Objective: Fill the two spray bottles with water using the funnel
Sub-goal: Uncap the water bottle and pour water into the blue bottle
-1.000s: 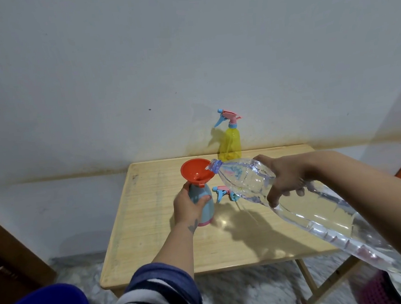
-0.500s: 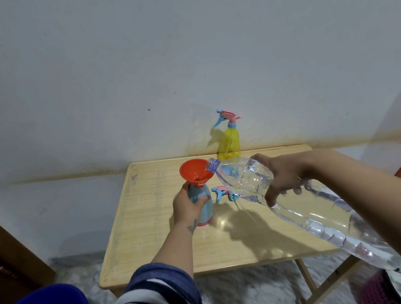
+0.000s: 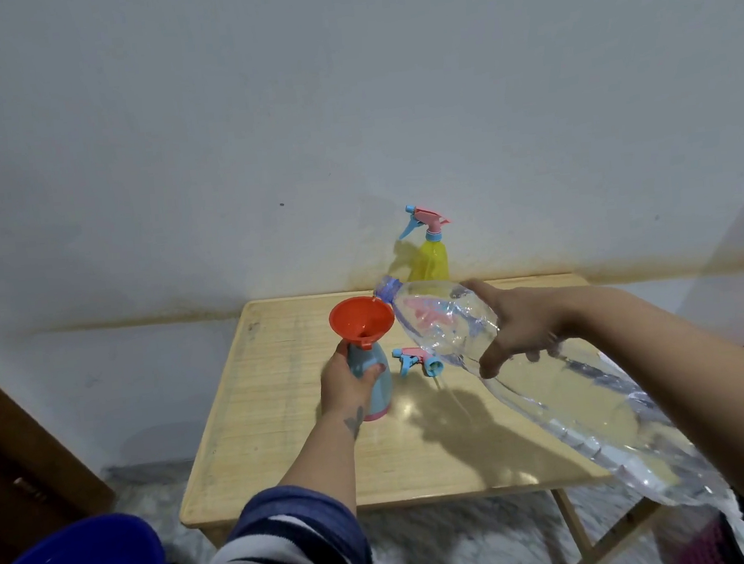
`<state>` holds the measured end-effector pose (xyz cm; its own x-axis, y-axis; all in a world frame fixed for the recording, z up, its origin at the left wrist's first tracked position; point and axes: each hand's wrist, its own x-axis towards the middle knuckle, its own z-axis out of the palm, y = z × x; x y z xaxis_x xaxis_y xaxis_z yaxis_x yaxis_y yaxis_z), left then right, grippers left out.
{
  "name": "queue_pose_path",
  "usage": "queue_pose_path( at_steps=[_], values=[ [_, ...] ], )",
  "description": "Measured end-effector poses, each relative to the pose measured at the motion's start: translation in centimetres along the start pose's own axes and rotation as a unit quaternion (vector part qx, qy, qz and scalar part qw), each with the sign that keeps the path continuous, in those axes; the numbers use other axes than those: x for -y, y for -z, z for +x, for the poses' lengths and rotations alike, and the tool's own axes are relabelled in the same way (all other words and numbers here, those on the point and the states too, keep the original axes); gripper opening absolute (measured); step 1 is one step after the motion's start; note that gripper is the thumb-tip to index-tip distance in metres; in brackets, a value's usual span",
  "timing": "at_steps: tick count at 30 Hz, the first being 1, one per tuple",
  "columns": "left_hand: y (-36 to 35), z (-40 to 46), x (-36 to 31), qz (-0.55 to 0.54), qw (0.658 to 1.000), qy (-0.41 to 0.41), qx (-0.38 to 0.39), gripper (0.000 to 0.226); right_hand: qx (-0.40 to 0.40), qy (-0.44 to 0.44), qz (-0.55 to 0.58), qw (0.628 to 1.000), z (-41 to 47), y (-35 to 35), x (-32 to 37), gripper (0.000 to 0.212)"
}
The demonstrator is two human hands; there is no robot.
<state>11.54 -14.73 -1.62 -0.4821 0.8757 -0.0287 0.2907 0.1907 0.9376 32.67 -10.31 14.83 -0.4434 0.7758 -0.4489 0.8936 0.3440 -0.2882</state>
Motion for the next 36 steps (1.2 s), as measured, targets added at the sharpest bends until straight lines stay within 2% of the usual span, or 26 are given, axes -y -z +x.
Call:
queue_pose_path(
  at_steps=[5,10,19,23,33,36],
  values=[
    [-0.3,-0.3,-0.5,0.006,1.0,0.026,-0.005,0.053,-0.027,0.066,0.103,0.992,0.2,1.1,-1.5,0.098],
    [-0.8,-0.3,-0.7,0.028,0.998,0.049,-0.023,0.053,-0.134,0.134,0.182,0.965,1.0,2.3,-4.5,0.098],
    [-1.6,-0.7,-1.0,0.069,0.995,0.064,-0.046,0.055,-0.327,0.078,0.303,0.892,4.3,1.7,-10.7,0.098],
    [-1.8,-0.6,-1.0,0.066,0.993,0.078,-0.063,0.055,-0.392,0.048,0.31,0.865,6.3,1.0,-13.3,0.097],
    [-2.3,-0.4,-0.1,0.028,0.993,0.086,-0.079,0.057,-0.477,-0.001,0.409,0.778,10.3,0.1,-17.9,0.093],
    [-2.4,-0.3,0.0,0.032,0.992,0.089,-0.078,0.056,-0.475,0.004,0.418,0.774,10.8,0.0,-18.6,0.095]
  ],
)
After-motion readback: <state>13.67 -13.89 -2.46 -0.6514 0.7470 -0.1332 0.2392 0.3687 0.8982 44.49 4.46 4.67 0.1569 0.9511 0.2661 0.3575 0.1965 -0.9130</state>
